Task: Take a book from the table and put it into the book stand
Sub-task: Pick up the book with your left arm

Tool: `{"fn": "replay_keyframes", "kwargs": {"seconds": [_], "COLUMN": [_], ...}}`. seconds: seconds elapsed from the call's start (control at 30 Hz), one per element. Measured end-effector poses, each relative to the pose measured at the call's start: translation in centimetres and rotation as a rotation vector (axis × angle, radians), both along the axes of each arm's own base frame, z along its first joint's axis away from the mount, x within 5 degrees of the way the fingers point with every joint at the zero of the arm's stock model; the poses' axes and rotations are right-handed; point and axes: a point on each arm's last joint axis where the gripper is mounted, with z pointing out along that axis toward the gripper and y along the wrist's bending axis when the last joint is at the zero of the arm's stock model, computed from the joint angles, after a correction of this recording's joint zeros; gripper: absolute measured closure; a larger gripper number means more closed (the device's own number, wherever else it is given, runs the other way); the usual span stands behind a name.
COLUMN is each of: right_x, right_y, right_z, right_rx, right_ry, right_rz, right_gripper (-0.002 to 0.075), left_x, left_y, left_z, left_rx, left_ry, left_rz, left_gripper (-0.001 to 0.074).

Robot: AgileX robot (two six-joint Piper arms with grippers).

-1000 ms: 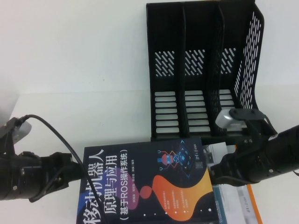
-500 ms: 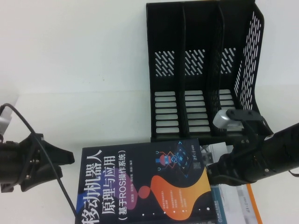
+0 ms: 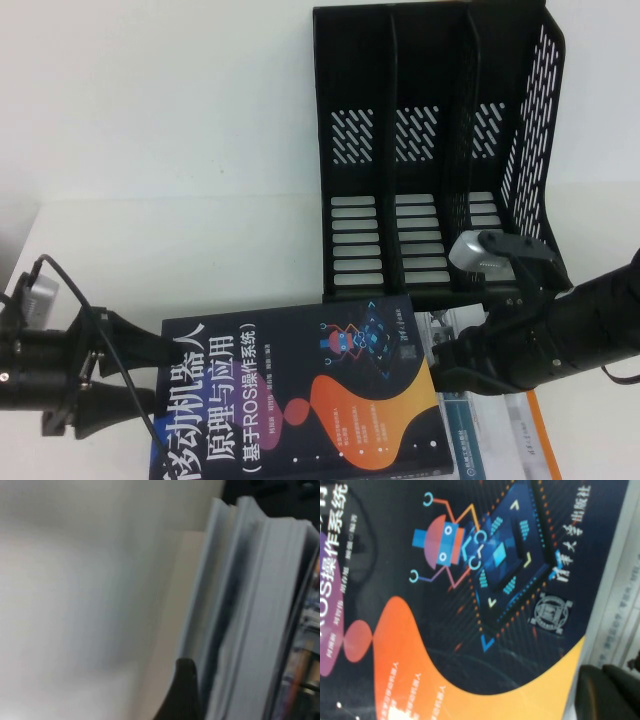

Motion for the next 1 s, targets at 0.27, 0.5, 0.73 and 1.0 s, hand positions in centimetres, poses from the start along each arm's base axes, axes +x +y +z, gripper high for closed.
{"fn": "replay_keyframes", "kwargs": {"seconds": [0.27, 0.5, 0.73, 1.0], "right_x": [0.0, -0.3, -0.9, -0.8], "right_y": [0.2, 0.9, 2.2, 2.4], "right_z": [0.1, 0.2, 0.4, 0.4], "right_rx": [0.034, 0.062, 0.09, 0.085], "right_ry": [0.024, 0.037, 0.035, 0.004], "right_rz": [-0.022, -0.025, -0.019, -0.029], "right_gripper": [0.0729, 0.0729, 0.0729, 0.0729], "left_x": [1.1, 1.3, 1.4, 1.1], "left_y": [-0.1, 0.0, -0.8, -3.2], "left_z": [-1.8, -3.0, -3.1, -3.4], "left_rx": [-0.099, -0.115, -0.12, -0.071], "left_ry": [0.005, 0.038, 0.03, 0.002], "left_rz": [0.007, 0.011, -0.009, -0.132], "left_gripper": [0.0154, 0.0153, 0.0153, 0.0213]}}
